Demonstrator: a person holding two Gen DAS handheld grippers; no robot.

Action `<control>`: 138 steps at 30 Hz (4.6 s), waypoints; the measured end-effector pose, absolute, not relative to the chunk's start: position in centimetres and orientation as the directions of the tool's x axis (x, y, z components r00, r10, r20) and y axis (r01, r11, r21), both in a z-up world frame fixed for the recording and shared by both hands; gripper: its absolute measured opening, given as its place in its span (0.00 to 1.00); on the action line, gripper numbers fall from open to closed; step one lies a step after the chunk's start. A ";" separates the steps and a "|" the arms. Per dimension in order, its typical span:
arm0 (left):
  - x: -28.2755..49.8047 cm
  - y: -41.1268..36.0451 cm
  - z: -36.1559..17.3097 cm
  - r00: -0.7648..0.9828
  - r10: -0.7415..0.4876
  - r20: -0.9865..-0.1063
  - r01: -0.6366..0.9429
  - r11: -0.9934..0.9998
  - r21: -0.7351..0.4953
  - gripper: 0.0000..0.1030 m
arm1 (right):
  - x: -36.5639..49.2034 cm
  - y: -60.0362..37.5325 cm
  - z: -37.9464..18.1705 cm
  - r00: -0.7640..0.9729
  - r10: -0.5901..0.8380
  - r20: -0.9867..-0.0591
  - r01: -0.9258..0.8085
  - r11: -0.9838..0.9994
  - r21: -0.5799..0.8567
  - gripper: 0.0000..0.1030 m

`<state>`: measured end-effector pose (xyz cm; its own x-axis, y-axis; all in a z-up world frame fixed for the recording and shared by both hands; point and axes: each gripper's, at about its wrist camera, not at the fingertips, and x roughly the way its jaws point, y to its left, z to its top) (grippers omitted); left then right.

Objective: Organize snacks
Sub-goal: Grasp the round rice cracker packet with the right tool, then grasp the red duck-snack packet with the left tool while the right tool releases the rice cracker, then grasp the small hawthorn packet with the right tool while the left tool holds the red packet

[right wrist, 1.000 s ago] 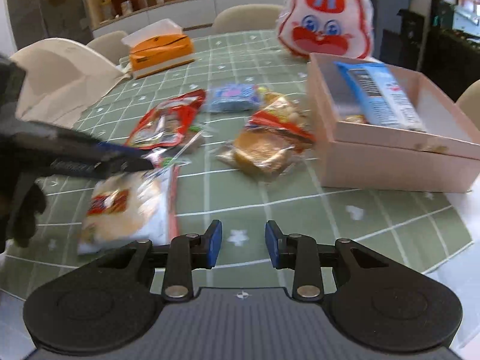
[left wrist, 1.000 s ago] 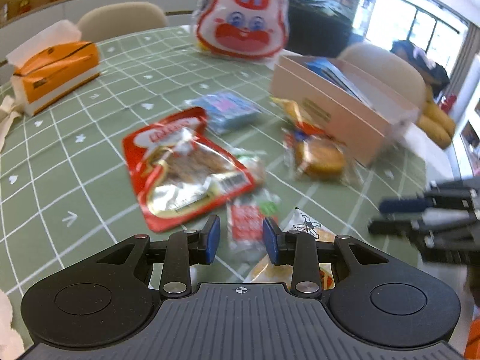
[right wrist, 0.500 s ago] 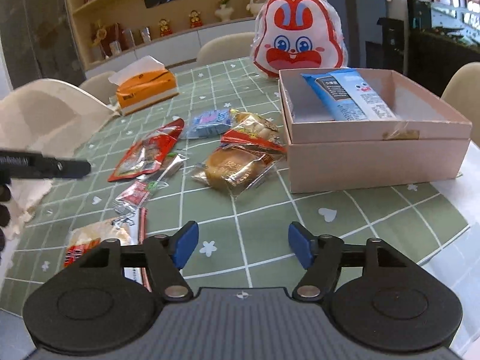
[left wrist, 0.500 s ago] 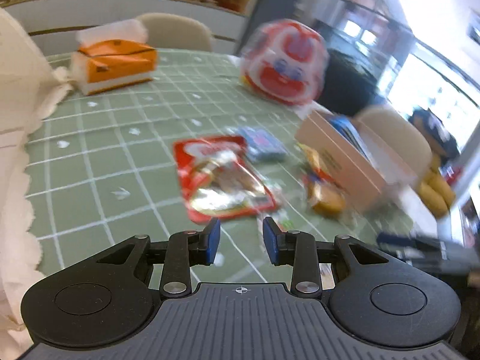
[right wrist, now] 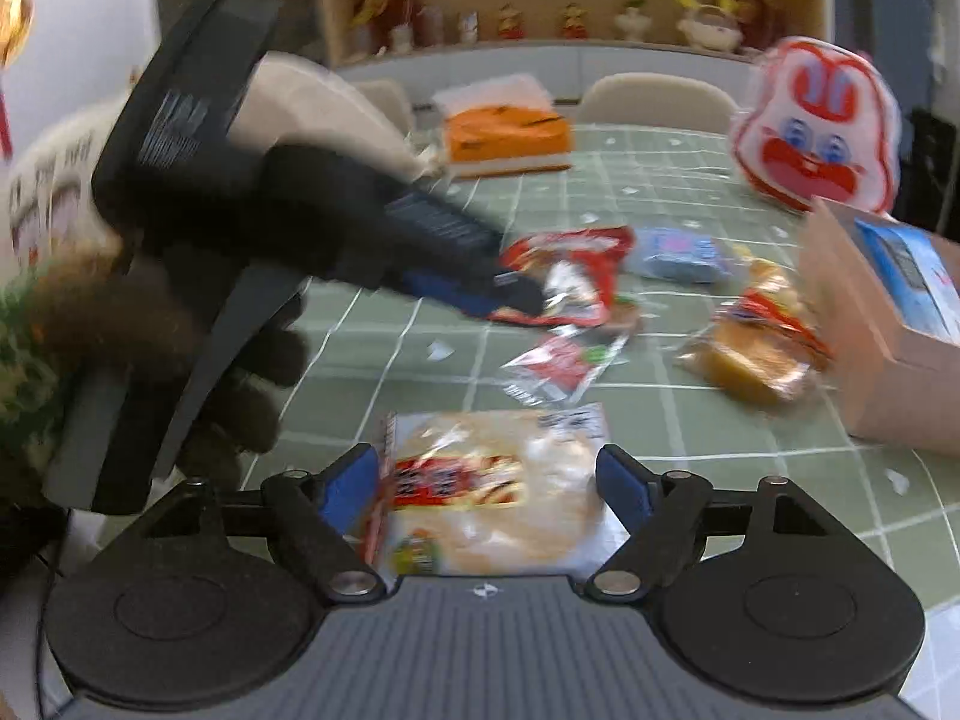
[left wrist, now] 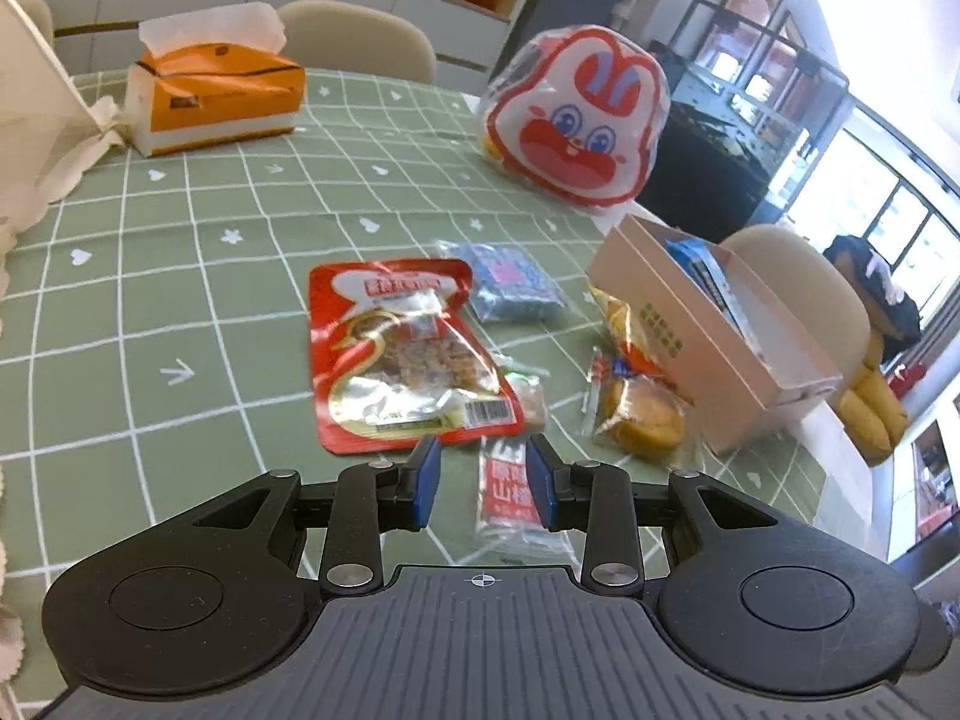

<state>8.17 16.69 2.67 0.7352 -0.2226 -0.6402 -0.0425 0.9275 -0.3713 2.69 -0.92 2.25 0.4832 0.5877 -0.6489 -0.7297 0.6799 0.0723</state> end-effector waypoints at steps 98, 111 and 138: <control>7.6 17.0 1.0 0.673 -0.491 -0.553 0.056 0.780 -0.623 0.43 | 8.4 -3.5 0.6 0.563 0.536 -0.629 -0.587 0.795 0.152 0.42; 4.2 20.1 1.9 0.762 -0.337 -0.553 -0.023 0.839 -0.543 0.29 | 7.9 -2.9 1.0 0.621 0.501 -0.603 -0.591 0.804 0.061 0.54; 2.3 17.3 2.3 0.711 -0.446 -0.543 0.071 0.814 -0.577 0.28 | 5.4 -5.4 4.3 0.563 0.484 -0.670 -0.618 0.784 0.047 0.37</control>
<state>2.30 17.33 2.32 0.7112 -0.4464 -0.5431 0.0706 0.8140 -0.5766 5.42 -5.37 4.27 0.5629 0.4838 -0.6702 -0.6185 0.7844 0.0469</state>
